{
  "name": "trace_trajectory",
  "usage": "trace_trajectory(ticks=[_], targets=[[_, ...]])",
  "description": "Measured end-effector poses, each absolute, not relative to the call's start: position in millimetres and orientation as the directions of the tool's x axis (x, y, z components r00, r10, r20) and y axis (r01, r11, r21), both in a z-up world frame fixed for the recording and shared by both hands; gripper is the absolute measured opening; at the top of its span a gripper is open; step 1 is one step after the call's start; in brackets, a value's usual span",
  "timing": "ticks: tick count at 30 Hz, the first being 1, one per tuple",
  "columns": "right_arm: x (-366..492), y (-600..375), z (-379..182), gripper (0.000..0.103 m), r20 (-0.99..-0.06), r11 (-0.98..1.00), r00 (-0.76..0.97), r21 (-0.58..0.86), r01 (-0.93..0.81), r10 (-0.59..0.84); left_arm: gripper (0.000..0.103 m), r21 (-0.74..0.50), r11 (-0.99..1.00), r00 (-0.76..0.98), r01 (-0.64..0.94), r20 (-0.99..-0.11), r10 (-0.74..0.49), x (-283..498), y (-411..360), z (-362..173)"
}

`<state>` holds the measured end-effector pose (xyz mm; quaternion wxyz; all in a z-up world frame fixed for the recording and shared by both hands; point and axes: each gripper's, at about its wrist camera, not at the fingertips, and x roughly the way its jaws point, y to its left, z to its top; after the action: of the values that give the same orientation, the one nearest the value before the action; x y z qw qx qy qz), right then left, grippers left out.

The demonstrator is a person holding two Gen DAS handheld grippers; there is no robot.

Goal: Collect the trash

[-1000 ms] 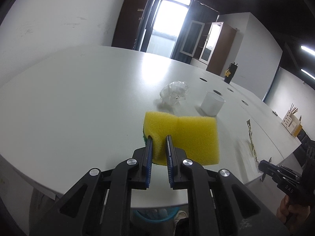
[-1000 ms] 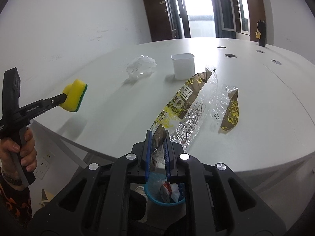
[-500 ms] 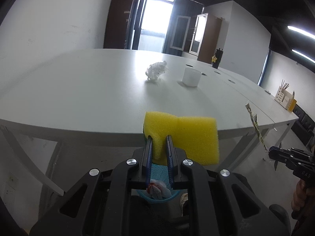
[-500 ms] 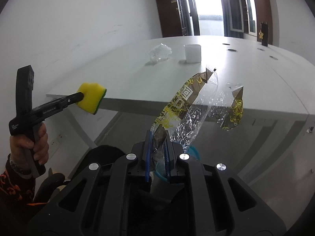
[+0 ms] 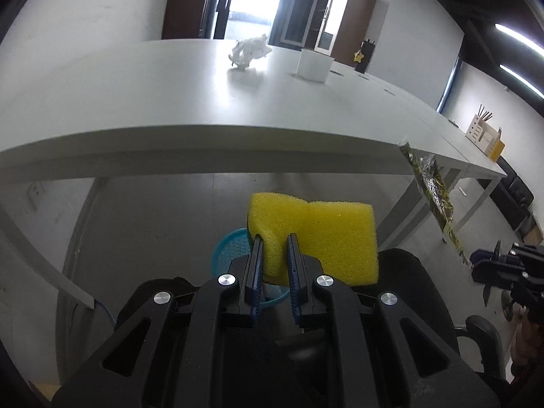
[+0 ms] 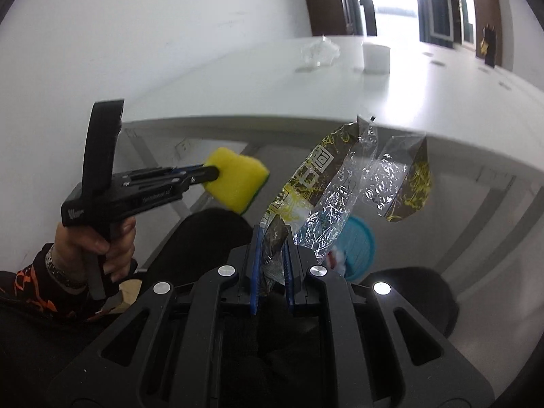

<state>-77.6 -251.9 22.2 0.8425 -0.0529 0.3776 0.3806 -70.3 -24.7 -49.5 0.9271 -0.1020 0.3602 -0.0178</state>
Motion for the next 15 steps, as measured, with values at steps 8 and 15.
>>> trace_trajectory(ticks=[8,15], targets=[[-55,-243,-24,0.011,-0.738,0.731,0.379,0.222,-0.645,0.559,0.013,-0.182,0.975,0.676,-0.129,-0.736,-0.047,-50,-6,-95],[-13,-243,-63,0.011,-0.77,0.785,0.375,0.25,-0.568,0.516,0.013,-0.177,0.972,0.607,-0.156,-0.793,-0.047,-21,-4,-127]])
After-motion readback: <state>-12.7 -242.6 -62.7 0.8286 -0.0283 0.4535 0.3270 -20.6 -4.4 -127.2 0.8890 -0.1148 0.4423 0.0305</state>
